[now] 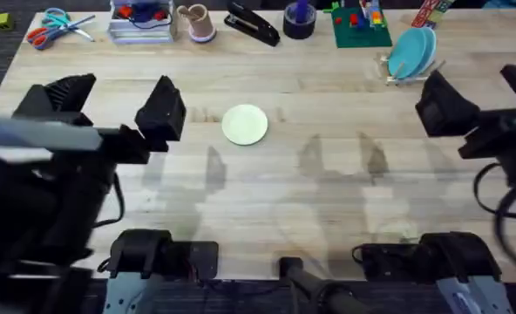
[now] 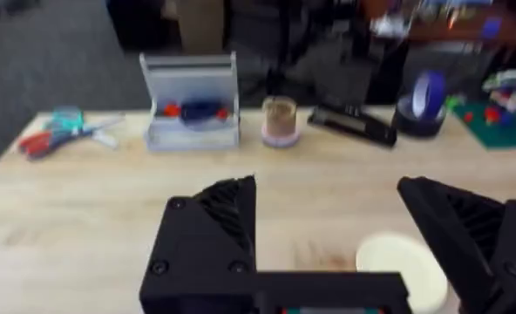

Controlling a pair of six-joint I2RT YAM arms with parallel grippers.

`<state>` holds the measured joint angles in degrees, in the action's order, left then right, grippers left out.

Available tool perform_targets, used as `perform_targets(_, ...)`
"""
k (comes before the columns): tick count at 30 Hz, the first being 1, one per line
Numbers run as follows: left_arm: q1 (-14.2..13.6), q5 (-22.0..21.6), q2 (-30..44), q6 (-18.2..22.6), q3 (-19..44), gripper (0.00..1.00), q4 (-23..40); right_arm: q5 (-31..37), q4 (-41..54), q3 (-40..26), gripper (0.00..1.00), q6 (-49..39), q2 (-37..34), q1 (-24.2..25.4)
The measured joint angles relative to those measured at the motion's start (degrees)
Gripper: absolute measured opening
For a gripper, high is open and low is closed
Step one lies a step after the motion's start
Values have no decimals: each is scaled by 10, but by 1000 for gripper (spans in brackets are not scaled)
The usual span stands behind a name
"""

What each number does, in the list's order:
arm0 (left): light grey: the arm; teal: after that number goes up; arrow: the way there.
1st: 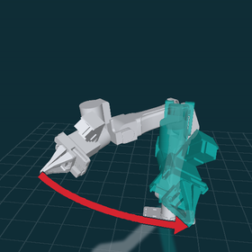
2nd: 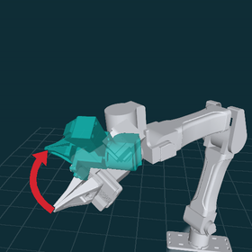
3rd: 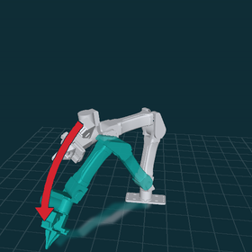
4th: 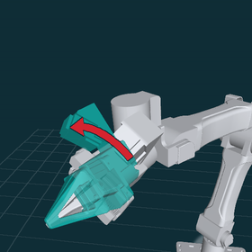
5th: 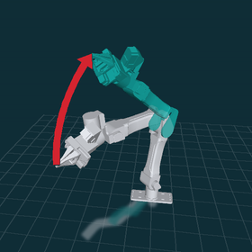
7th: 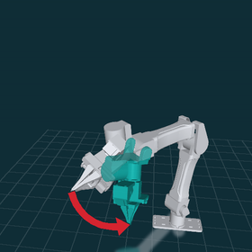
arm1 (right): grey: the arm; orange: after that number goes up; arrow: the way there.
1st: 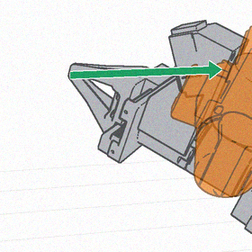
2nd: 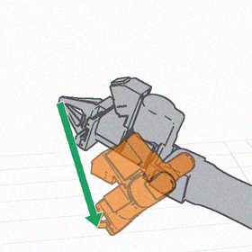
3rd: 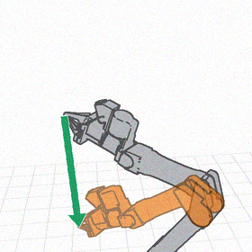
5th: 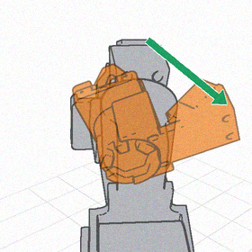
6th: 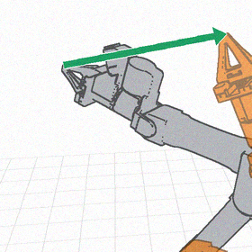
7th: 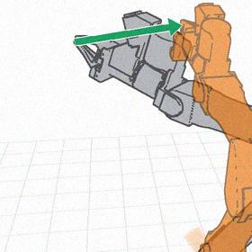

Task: Pick up the plates from the table one by one and place each into a slot on the dish rack.

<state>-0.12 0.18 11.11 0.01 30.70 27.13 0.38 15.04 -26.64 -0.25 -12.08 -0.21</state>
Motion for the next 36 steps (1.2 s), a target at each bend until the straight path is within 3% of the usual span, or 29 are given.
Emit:
perform_targets(9,0,-2,204,0,200,991,202,-2,178,-163,993,0,-186,0)
perform_targets(15,0,1,322,0,285,991,299,-20,252,-231,994,0,-302,0)
perform_targets(21,0,10,413,0,319,993,339,-59,275,-261,995,0,-365,0)
perform_targets(30,0,41,464,0,320,995,350,-73,279,-261,995,0,-389,0)
perform_targets(31,0,43,467,-1,320,938,351,-73,279,-261,993,0,-389,0)
perform_targets(36,0,49,474,0,320,143,349,-73,279,-262,993,0,-389,0)
